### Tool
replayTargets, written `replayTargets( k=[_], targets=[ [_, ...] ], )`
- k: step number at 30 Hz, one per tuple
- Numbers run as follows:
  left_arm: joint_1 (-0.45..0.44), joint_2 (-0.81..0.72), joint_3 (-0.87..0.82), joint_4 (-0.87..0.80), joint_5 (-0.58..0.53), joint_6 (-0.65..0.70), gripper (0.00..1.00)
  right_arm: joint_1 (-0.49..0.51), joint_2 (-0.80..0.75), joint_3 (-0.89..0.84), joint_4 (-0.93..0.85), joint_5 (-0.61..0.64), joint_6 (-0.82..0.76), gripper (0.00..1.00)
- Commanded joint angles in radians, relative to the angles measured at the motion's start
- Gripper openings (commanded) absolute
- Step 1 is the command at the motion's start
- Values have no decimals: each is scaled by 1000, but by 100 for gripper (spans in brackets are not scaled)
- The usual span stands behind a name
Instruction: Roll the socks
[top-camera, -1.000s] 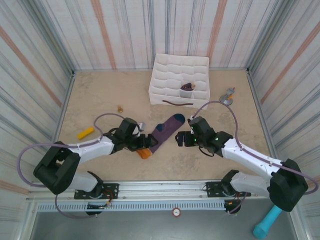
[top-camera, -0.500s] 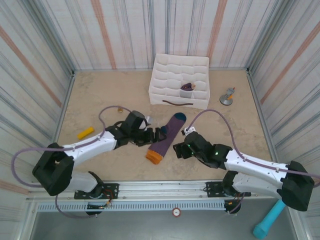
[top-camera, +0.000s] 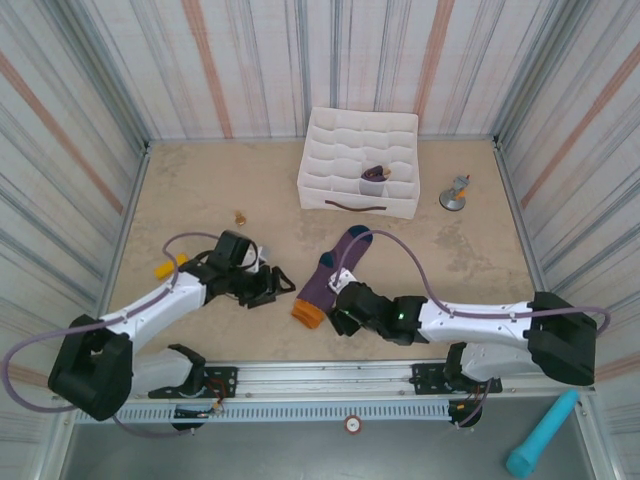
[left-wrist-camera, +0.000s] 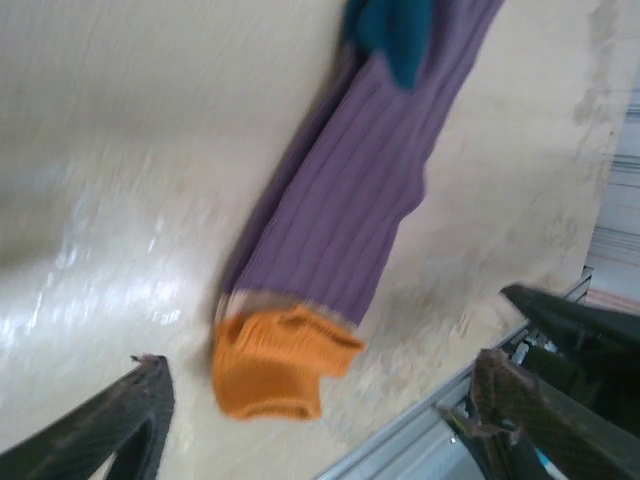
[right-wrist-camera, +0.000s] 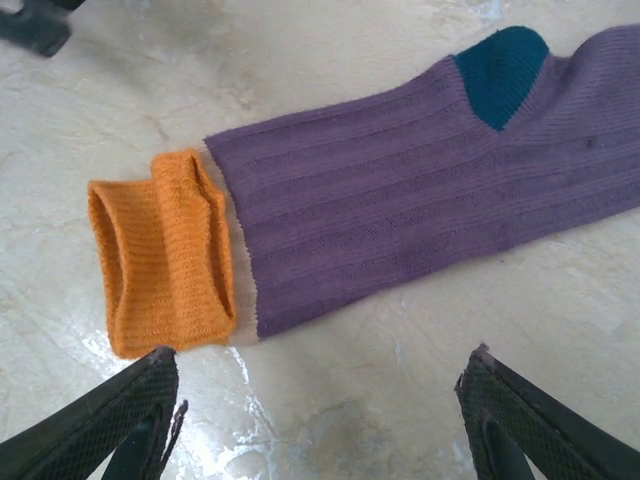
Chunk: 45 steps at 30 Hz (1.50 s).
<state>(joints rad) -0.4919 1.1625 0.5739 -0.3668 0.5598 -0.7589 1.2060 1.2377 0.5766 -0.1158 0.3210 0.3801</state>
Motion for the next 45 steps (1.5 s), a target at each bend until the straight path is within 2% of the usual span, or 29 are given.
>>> replayTargets(
  k=[1, 3, 5, 8, 10, 19, 27, 33, 37, 42, 45],
  targets=[
    [-11, -74, -65, 13, 24, -55, 60, 4, 43, 45, 31, 10, -30, 76],
    [-33, -96, -90, 17, 1, -79, 52, 4, 64, 58, 31, 5, -29, 76],
    [-58, -100, -106, 26, -16, -103, 47, 4, 79, 64, 38, -5, -29, 76],
    [-92, -81, -133, 72, -29, -138, 35, 4, 95, 63, 52, -18, -30, 76],
    [-106, -55, -143, 107, -30, -156, 30, 4, 103, 64, 57, -30, -33, 76],
    [-143, 83, -133, 198, -33, -186, 39, 4, 119, 62, 59, -76, -55, 75],
    [-157, 161, -115, 261, -36, -208, 38, 4, 145, 70, 51, -102, -55, 74],
    [-169, 175, -105, 269, -36, -222, 29, 4, 155, 71, 37, -143, -64, 73],
    [-169, 155, -97, 253, -34, -236, 13, 5, 156, 69, 44, -174, -71, 73],
    [-169, 139, -89, 253, -23, -262, 2, 9, 164, 77, 44, -185, -81, 72],
    [-169, 134, -88, 268, -13, -284, 0, 9, 173, 84, 39, -186, -86, 72]
  ],
)
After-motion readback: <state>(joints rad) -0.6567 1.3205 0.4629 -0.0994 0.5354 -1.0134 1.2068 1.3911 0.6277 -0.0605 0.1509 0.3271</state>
